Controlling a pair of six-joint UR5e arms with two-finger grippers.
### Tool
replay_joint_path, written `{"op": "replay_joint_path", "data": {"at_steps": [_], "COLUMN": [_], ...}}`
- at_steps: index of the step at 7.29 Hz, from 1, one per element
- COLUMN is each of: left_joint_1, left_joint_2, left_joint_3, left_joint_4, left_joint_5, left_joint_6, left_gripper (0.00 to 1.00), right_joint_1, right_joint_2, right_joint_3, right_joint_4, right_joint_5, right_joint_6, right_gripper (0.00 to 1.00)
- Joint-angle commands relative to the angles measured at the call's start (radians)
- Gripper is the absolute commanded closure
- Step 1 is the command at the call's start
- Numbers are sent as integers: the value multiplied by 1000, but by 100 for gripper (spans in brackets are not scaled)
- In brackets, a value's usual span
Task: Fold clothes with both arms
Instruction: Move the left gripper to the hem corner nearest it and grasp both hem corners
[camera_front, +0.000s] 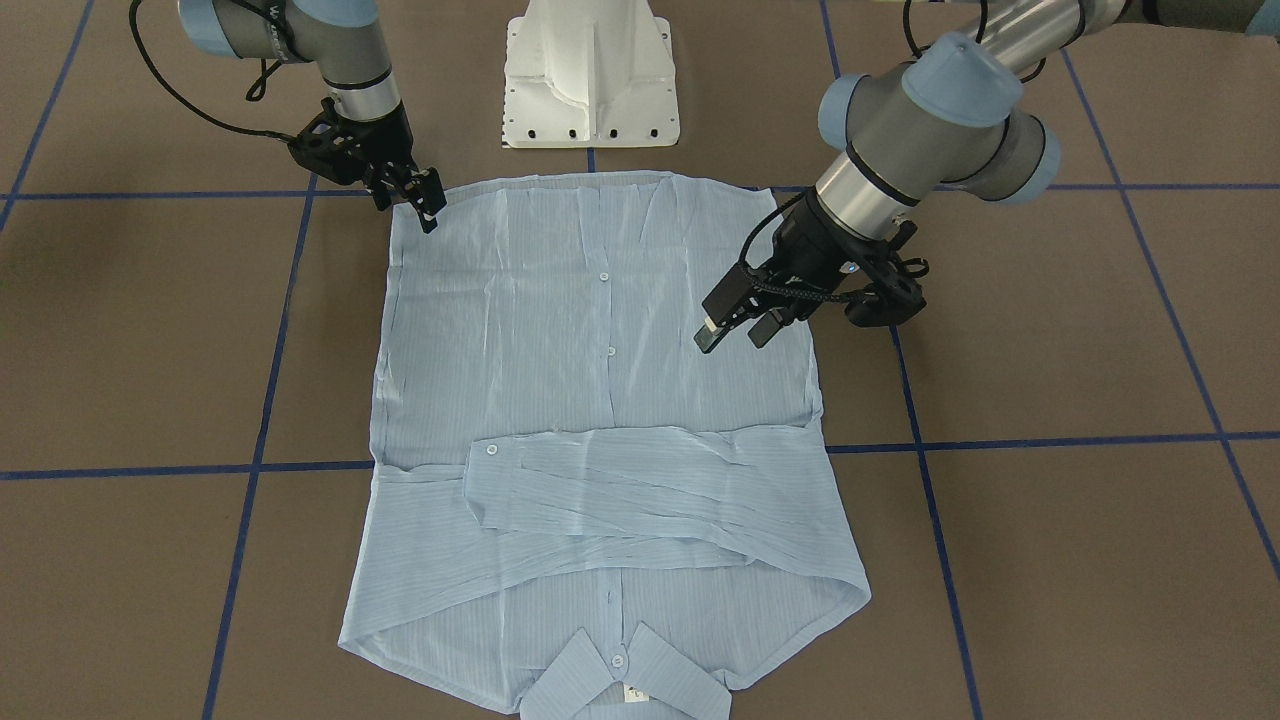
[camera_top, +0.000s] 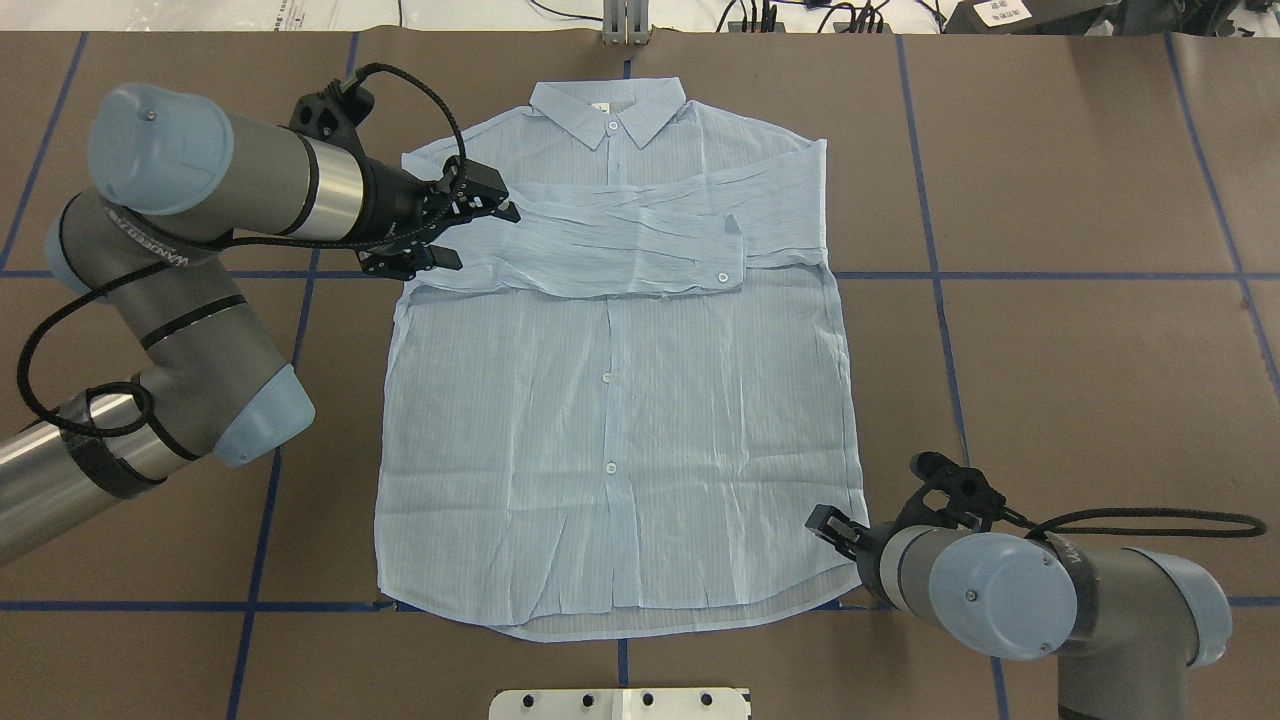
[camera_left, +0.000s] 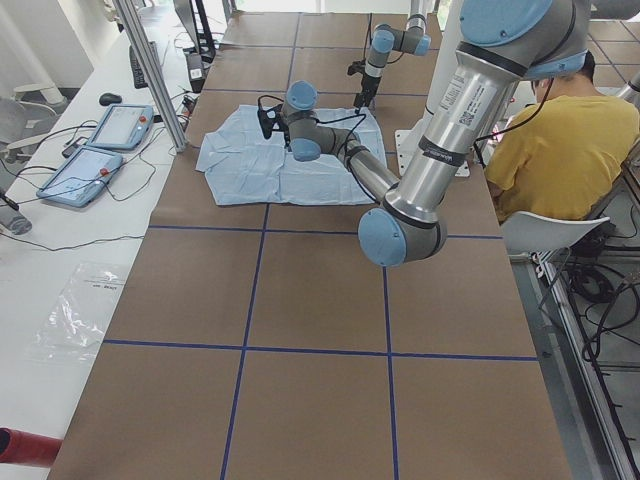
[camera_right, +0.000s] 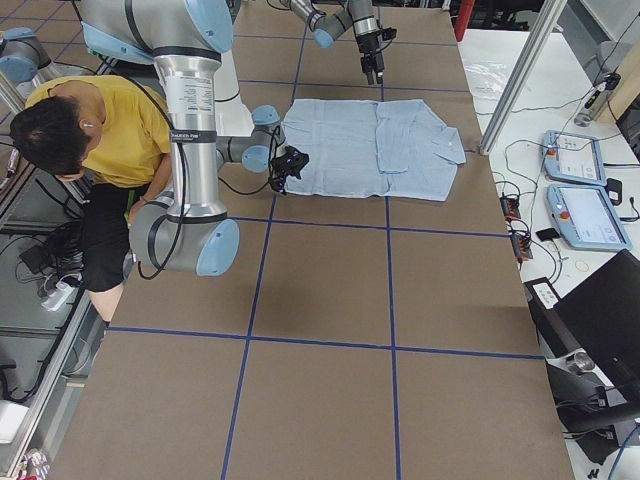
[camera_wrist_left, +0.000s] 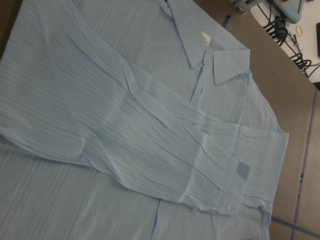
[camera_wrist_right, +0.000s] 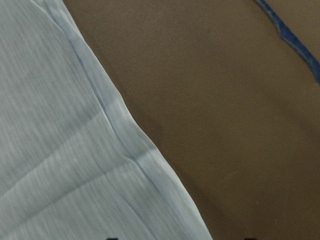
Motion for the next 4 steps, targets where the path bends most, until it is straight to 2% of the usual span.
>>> {"op": "replay_joint_path", "data": {"at_steps": [1, 2, 4], "left_joint_1": [0, 0, 0], "left_joint_2": [0, 1, 3], "left_joint_3": [1, -1, -2], "left_joint_4": [0, 0, -1], "left_joint_5": [0, 0, 20], "left_joint_6": [0, 0, 0], "left_gripper": [11, 11, 11], "right_joint_1": [-10, -10, -10], "right_joint_2": [1, 1, -2], "right_joint_3": [19, 32, 32], "right_joint_4": [-40, -61, -63], "right_joint_5": [4, 5, 1], "right_joint_6": [2, 2, 2], "right_gripper": [28, 34, 35]}}
